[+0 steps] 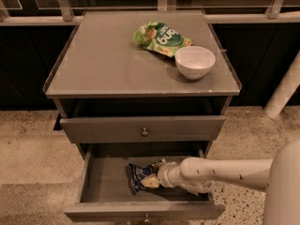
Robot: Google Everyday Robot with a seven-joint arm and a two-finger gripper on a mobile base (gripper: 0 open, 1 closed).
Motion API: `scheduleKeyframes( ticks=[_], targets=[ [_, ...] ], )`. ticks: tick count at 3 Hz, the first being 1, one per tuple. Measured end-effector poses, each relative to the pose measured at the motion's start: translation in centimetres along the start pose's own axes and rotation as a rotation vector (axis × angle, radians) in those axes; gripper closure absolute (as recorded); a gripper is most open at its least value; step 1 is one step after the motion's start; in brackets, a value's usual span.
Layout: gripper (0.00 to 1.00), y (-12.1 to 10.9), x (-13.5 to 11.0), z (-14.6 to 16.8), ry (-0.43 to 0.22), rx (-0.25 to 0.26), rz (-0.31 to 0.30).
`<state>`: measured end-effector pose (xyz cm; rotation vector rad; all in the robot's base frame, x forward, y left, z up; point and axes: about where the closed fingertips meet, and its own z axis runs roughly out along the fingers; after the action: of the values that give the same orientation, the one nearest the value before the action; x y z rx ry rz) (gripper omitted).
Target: Pick blue chip bag from middle drawer and place on counter
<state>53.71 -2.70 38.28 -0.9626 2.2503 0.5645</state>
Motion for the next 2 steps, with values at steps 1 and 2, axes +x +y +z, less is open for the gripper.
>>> scheduleKeyframes(
  ticks=[1,2],
  targets=[
    [0.65,0.0,0.0,0.0,0.0,0.0,0.0],
    [0.88,0.01,0.0,0.0,0.0,0.0,0.0]
  ],
)
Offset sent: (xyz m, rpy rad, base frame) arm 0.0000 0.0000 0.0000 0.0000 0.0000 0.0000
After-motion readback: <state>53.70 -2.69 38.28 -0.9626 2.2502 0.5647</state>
